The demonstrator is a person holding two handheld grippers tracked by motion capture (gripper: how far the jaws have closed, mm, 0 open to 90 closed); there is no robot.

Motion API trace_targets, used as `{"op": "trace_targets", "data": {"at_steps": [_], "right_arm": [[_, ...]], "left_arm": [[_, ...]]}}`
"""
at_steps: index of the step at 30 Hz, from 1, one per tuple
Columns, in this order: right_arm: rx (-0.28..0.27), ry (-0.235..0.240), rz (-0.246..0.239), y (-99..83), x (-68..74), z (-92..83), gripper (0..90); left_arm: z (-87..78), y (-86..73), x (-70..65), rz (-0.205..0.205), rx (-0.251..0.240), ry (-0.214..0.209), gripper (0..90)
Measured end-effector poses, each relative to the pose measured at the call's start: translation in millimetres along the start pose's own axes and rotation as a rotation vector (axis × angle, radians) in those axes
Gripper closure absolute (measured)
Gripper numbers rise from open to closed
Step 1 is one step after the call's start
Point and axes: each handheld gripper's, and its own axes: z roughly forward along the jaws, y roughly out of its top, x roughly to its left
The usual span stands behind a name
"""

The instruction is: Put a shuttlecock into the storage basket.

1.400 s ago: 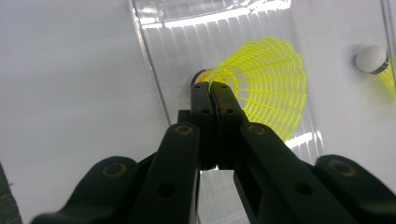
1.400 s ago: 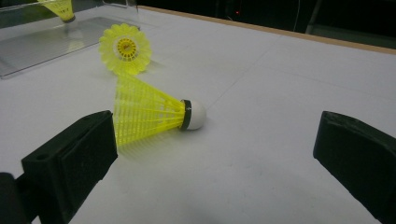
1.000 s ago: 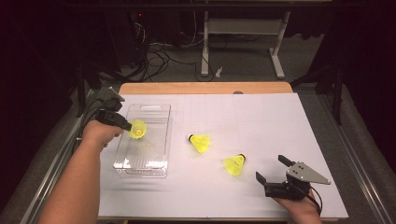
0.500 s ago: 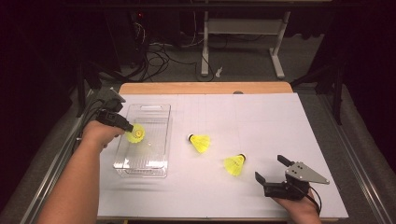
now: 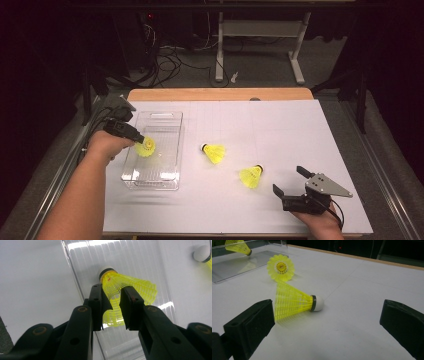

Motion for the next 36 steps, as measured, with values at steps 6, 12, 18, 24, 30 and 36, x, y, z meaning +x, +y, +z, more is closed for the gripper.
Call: {"op": "trace_targets", "data": {"at_steps": [6, 12, 18, 24, 30, 36], "right_arm": [[-0.004, 0.001, -0.002, 0.5, 0.3, -0.5, 0.2], [-0.007, 0.003, -0.004, 1.2, 0.5, -0.9, 0.2], [-0.01, 0.001, -0.002, 1.6, 1.0, -1.8, 0.2], [-0.009, -0.004, -0.003, 1.7, 0.9, -2.3, 0.2], [-0.009, -0.004, -0.005, 1.8, 1.0, -2.1, 0.3], [-0.008, -0.003, -0.008, 2.1, 1.4, -1.9, 0.2]], "left_arm": [[0.5, -3.1, -3.2, 0.004, 0.005, -0.006, 71.5], [-3.4, -5.6, -7.7, 0.015, 0.003, -0.005, 71.5], [-7.1, -7.8, -9.7, 0.018, 0.001, 0.0, 71.5], [-13.2, -11.2, -10.2, 0.019, -0.002, 0.0, 71.6], [-18.0, -14.7, -13.3, 0.029, -0.005, -0.004, 71.1], [-16.4, -14.8, -21.0, 0.052, 0.018, -0.001, 66.8]]}}
